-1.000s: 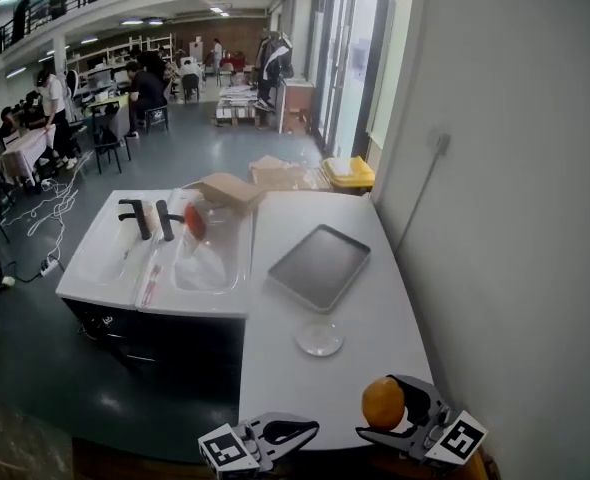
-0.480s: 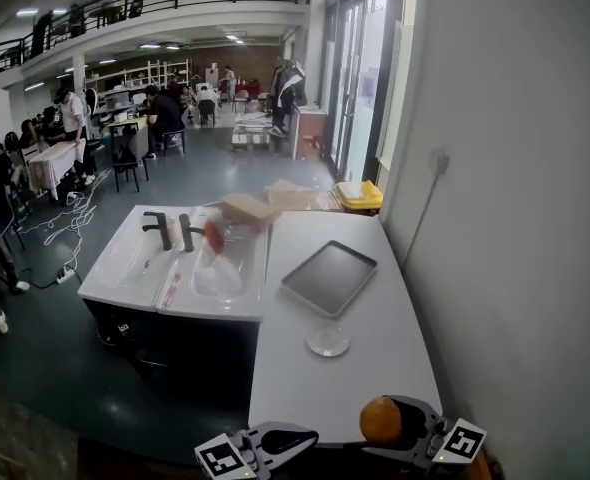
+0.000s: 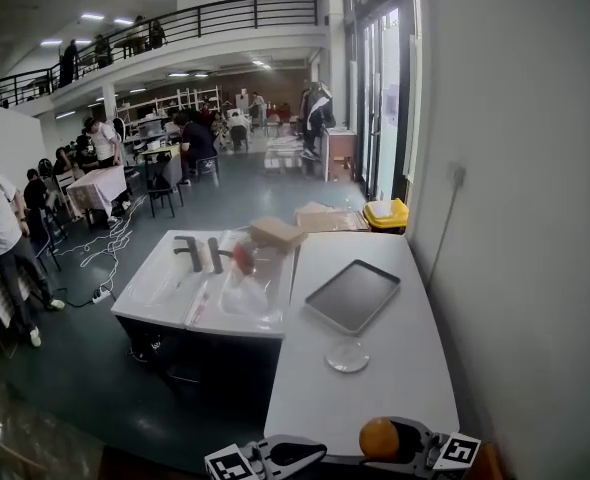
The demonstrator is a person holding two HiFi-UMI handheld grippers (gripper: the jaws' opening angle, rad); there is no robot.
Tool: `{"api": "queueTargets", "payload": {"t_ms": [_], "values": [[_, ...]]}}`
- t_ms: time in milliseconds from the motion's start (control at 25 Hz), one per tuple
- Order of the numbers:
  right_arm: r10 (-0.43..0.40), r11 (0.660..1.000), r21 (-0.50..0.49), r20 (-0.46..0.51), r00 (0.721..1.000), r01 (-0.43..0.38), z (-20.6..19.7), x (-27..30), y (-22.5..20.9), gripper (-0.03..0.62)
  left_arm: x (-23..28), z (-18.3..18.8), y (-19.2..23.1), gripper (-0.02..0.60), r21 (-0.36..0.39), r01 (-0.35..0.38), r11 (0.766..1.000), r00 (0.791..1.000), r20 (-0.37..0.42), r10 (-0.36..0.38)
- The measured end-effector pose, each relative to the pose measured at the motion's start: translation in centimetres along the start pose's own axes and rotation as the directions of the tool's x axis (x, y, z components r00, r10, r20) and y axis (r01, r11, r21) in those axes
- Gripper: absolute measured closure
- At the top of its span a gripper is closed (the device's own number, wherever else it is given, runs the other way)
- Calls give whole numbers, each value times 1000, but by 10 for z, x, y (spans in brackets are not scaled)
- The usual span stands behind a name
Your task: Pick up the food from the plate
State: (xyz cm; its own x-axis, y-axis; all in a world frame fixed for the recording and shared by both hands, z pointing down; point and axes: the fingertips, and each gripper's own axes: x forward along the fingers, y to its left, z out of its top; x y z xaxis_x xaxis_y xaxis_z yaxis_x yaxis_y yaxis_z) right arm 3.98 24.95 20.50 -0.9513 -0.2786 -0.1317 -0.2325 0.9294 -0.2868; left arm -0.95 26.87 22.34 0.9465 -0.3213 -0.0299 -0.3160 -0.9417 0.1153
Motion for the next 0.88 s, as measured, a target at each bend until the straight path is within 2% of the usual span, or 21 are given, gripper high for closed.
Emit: {"api": "queueTargets", "payload": {"t_ms": [240,440,680,880], "values": [[-10,1000,4,51,999,10,4,-43,-7,178,26,-1,-12,576,21,-28,999,999,-29,29],[1,1000,-30,81,997,2,15,-58,-18,178,50,-3,-12,575,18,-72,997,996,-43,73],[11,997,-79,68,998,-6,19,-70,-13,178,83,20,-38,577,81,-36,996,998,-42,40],[-2,999,-47,104,995,7,20,-86,-23,178,99,19,-52,576,64,-34,997,999,-31,36]]}}
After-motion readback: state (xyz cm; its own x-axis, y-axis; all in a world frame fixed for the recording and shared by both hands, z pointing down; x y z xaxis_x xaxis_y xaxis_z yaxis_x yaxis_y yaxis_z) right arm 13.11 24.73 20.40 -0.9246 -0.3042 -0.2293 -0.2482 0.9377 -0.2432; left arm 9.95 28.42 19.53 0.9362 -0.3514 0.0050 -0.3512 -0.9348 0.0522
